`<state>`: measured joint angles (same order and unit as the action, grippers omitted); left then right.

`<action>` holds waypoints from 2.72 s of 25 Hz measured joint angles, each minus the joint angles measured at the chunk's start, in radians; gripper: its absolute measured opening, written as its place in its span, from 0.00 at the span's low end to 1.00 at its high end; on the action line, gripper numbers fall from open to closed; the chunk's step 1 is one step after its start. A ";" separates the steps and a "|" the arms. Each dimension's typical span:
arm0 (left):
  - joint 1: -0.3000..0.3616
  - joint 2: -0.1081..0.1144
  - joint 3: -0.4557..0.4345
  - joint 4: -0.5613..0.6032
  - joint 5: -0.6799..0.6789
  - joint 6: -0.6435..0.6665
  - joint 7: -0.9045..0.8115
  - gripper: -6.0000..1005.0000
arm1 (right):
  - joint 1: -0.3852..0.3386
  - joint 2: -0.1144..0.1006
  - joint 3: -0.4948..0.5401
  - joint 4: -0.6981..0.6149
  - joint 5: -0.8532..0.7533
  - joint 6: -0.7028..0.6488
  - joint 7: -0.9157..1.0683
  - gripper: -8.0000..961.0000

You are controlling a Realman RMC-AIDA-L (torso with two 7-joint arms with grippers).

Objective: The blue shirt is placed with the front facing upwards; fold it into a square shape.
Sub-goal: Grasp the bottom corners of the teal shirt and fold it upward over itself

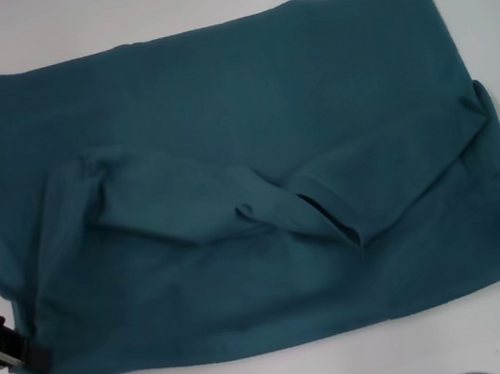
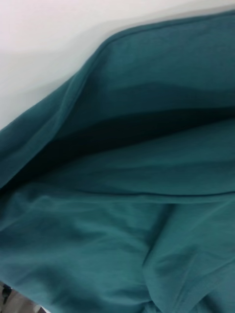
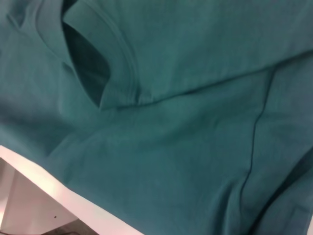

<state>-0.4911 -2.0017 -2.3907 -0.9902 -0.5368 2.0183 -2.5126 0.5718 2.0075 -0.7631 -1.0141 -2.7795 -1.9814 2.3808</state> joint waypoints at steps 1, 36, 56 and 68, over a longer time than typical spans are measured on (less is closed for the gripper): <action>0.001 -0.002 -0.005 -0.005 -0.004 0.000 0.004 0.01 | 0.001 0.000 0.006 0.000 0.002 0.002 -0.003 0.08; -0.306 0.113 -0.127 0.221 -0.024 -0.451 -0.173 0.03 | 0.072 -0.160 0.318 0.179 0.454 0.434 0.048 0.10; -0.288 0.033 -0.114 0.221 0.007 -0.688 -0.173 0.06 | 0.106 -0.018 0.106 0.184 0.309 0.861 0.027 0.12; -0.314 0.039 -0.119 0.210 0.000 -0.695 -0.201 0.07 | 0.166 -0.013 0.066 0.195 0.276 0.963 0.064 0.13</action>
<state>-0.8052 -1.9630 -2.5097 -0.7799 -0.5368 1.3237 -2.7137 0.7380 1.9948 -0.6968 -0.8189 -2.5034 -1.0187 2.4445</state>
